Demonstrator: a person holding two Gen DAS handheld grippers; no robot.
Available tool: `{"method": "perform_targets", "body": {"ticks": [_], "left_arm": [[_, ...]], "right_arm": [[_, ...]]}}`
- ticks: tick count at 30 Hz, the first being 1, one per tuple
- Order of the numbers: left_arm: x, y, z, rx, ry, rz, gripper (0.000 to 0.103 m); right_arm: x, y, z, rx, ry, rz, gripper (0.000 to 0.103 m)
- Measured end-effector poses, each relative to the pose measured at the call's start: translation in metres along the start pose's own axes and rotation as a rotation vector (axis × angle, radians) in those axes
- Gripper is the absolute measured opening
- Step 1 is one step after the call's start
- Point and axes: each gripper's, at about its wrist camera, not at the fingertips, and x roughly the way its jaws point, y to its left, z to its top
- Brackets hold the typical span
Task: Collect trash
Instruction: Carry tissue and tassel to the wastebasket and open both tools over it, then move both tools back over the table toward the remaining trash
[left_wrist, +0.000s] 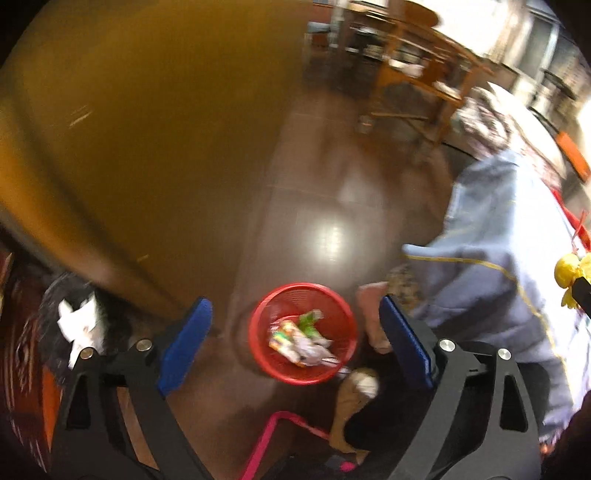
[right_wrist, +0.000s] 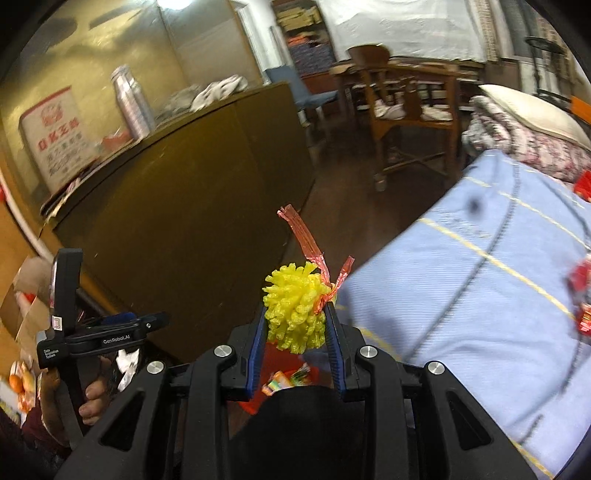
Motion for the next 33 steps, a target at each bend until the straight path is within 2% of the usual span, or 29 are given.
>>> {"method": "perform_targets", "body": {"ticks": [4,6,10,15,17,25,33], "left_arm": [[-0.002,0.017,-0.004,-0.043,0.018,0.032,0.089],[-0.01,0.023,0.001,-0.056,-0.014,0.048,0.089],[-0.019,0.031,0.004,-0.049,-0.078,0.138,0.091],[-0.013,0.039,0.008,-0.062,-0.059,0.139,0.091],[-0.012,0.042,0.009,-0.076,-0.053,0.135,0.091],[-0.009,0.037,0.01,-0.087,-0.033,0.104,0.091],[-0.018,0.024,0.006,-0.053,-0.061,0.085,0.092]], "right_arm": [[0.028,0.025,0.002,-0.038,0.064,0.045,0.03],[0.043,0.039,0.003,-0.061,0.094,0.065,0.03],[0.073,0.063,0.006,-0.095,0.143,0.103,0.03],[0.1,0.079,0.01,-0.101,0.188,0.14,0.036],[0.102,0.079,0.012,-0.103,0.187,0.137,0.039],[0.096,0.066,0.016,-0.057,0.171,0.107,0.04],[0.063,0.06,0.015,-0.052,0.111,0.072,0.043]]}}
